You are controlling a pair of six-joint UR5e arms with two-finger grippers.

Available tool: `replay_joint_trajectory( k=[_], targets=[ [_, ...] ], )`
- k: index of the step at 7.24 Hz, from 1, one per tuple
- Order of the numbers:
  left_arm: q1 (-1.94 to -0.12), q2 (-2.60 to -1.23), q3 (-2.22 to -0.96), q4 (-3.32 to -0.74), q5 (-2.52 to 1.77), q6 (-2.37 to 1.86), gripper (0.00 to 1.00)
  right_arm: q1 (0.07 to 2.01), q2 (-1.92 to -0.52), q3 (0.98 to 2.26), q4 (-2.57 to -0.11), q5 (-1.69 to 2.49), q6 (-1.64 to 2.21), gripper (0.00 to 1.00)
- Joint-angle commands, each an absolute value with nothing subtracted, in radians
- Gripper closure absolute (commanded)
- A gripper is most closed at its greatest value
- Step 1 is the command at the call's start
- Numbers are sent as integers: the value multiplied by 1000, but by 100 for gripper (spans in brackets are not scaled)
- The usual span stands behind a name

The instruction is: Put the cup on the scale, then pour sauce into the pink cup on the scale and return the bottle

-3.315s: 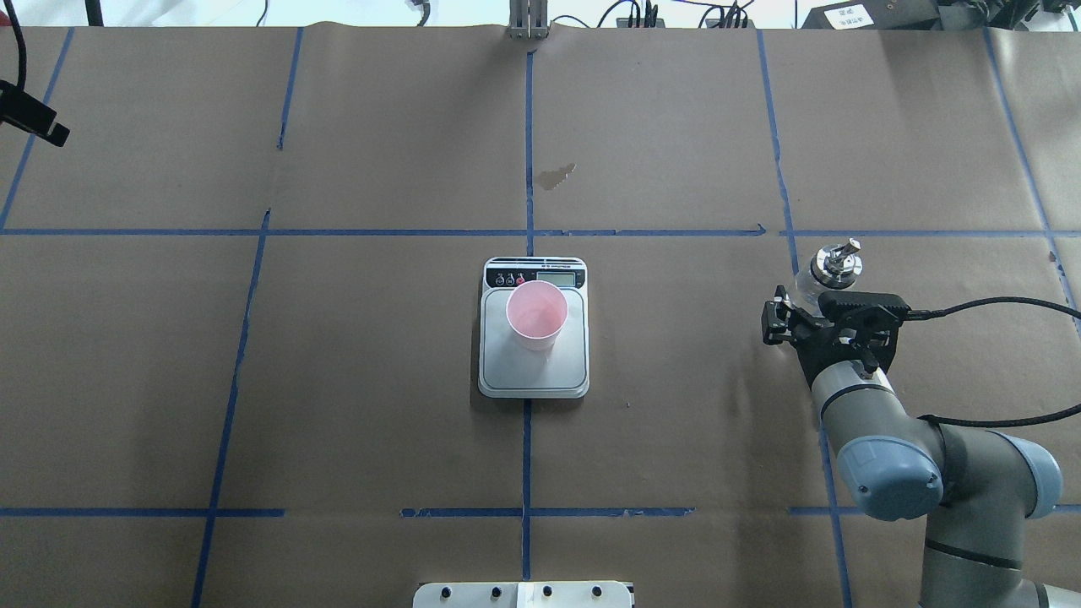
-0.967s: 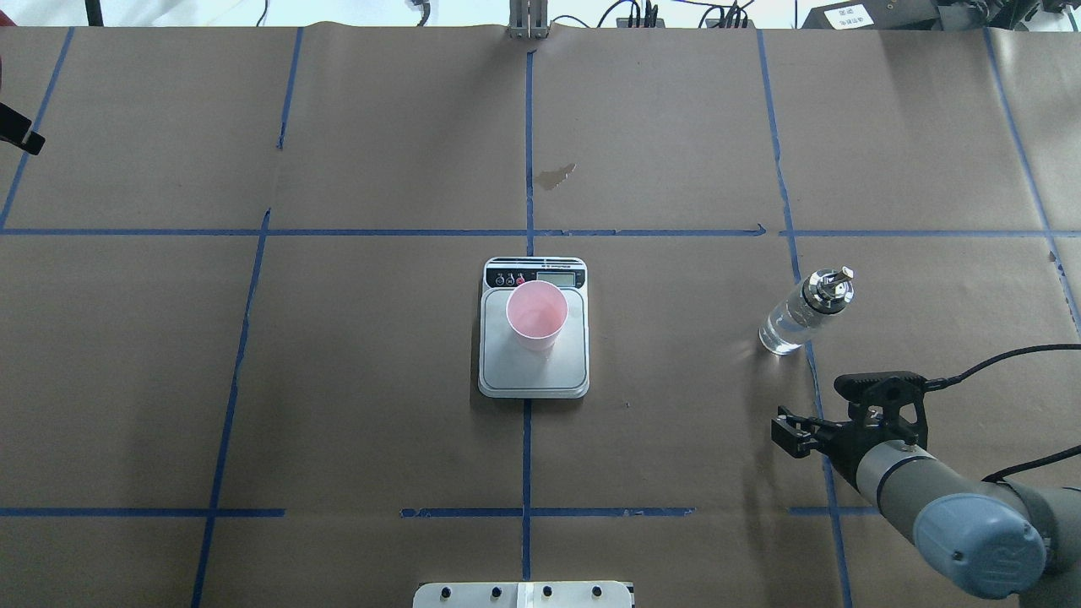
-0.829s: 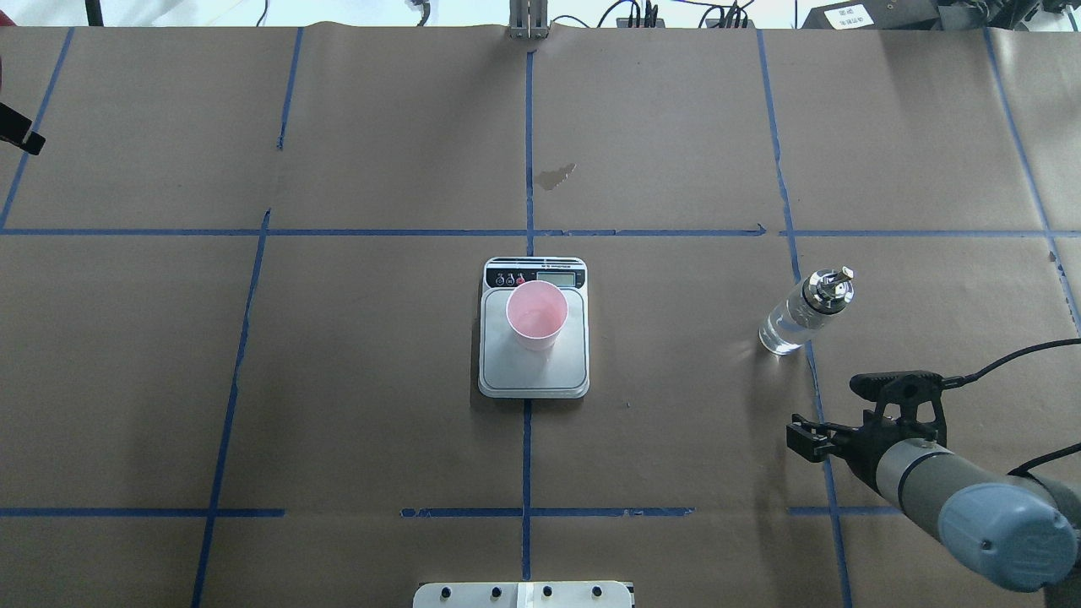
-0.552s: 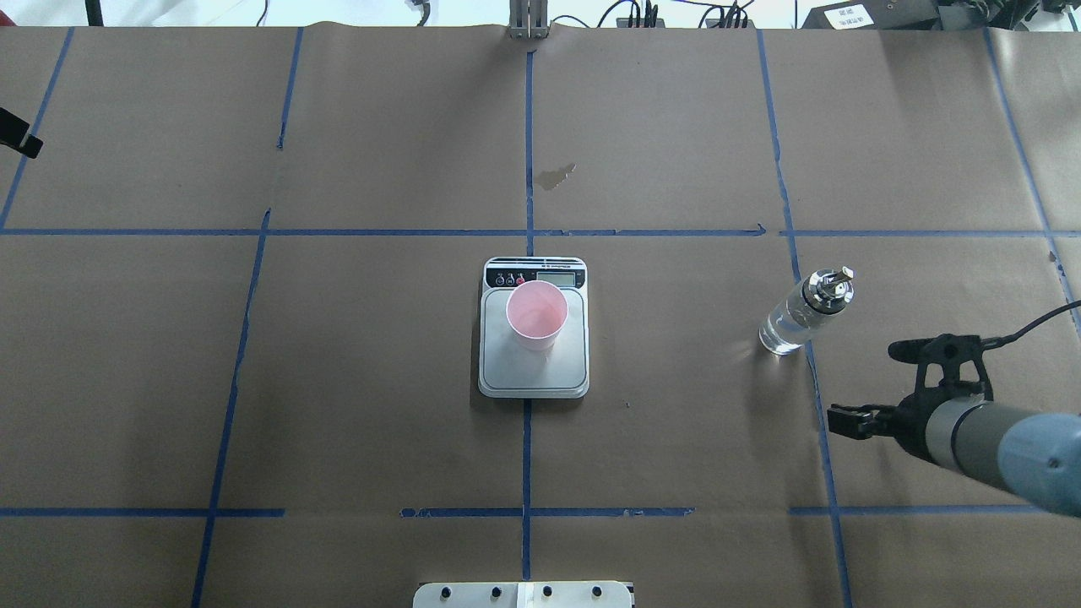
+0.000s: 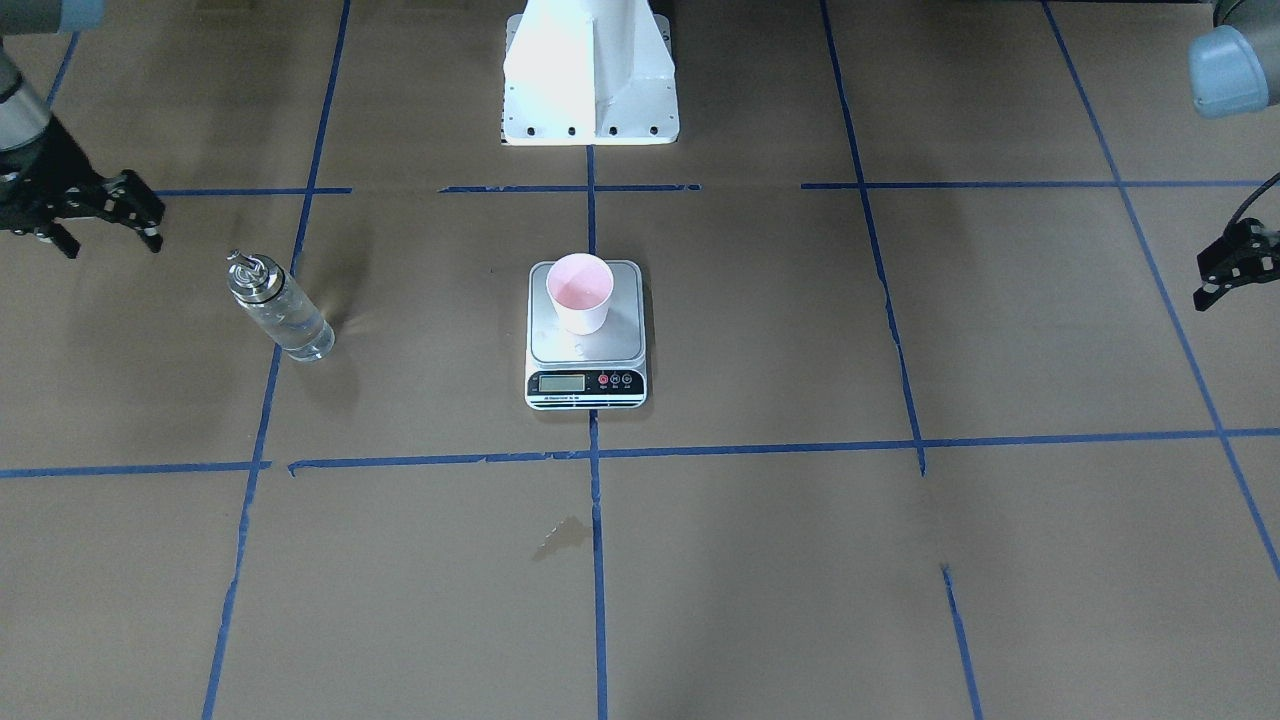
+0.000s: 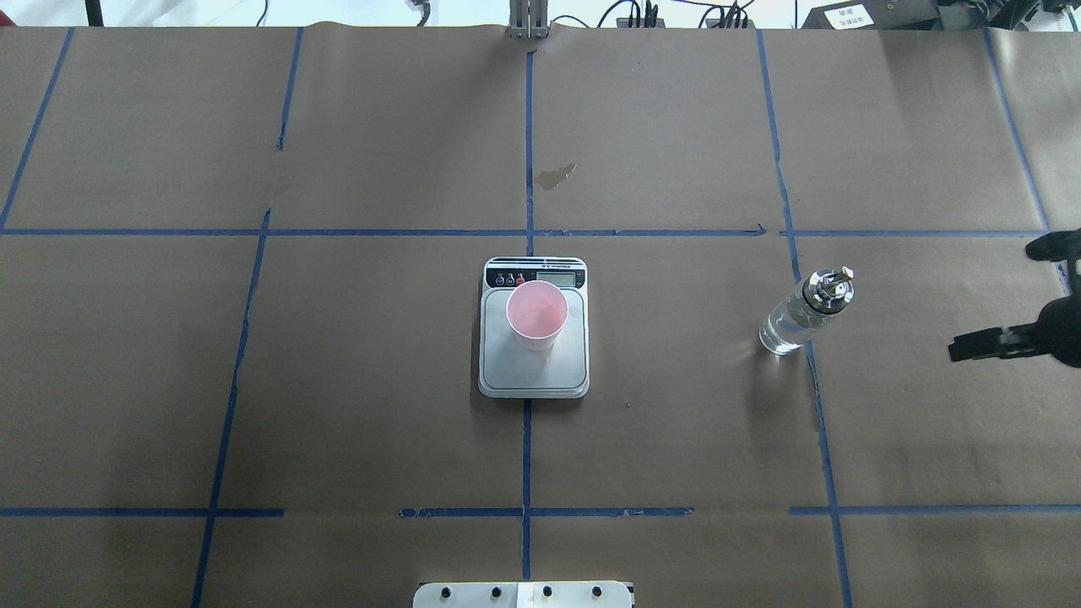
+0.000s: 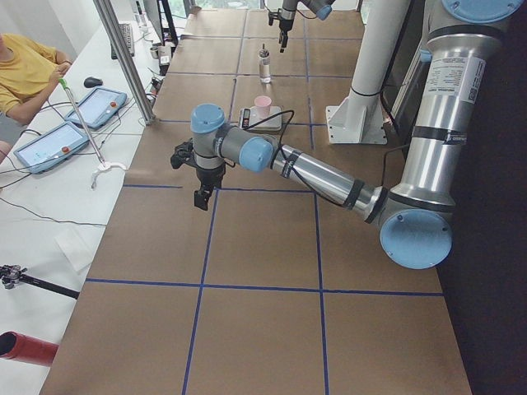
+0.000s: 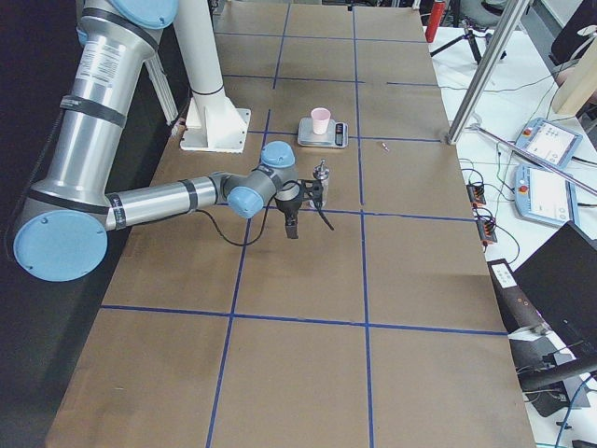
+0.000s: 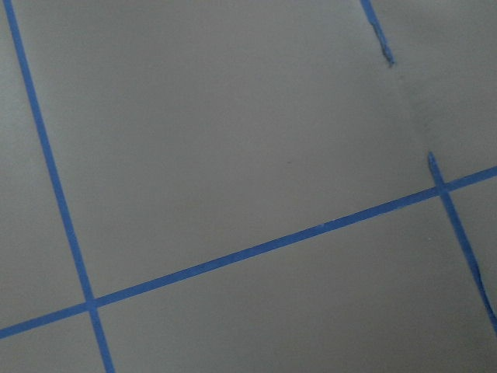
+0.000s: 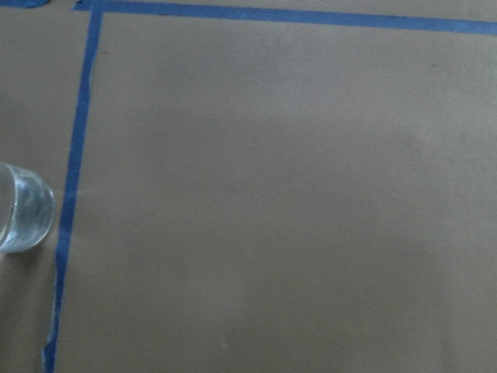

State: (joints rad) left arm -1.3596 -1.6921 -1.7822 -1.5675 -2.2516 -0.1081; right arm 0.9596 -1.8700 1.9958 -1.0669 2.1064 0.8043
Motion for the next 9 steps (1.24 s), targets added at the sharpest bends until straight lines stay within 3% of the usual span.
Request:
replay_joint_trajectory(
  k=[1, 2, 4, 5, 9],
  targets=[
    [-1425, -1657, -1717, -1574, -2252, -42, 0, 1243, -1795, 1937, -1270, 2240, 535, 0],
    [-1492, -1658, -1633, -1575, -2253, 36, 0, 1323, -1740, 1931, -1431, 2241, 390, 0],
    [-1546, -1672, -1609, -1510, -2263, 41, 0, 1471, -1681, 1852, -1618, 2240, 175, 0],
    [-1548, -1664, -1629, -1523, -2267, 47, 0, 1523, -1674, 1789, -1611, 2256, 169, 0],
    [-1543, -1675, -1605, -1575, -2281, -3, 0, 1546, -1727, 1789, -1609, 2327, 180, 0]
  ],
)
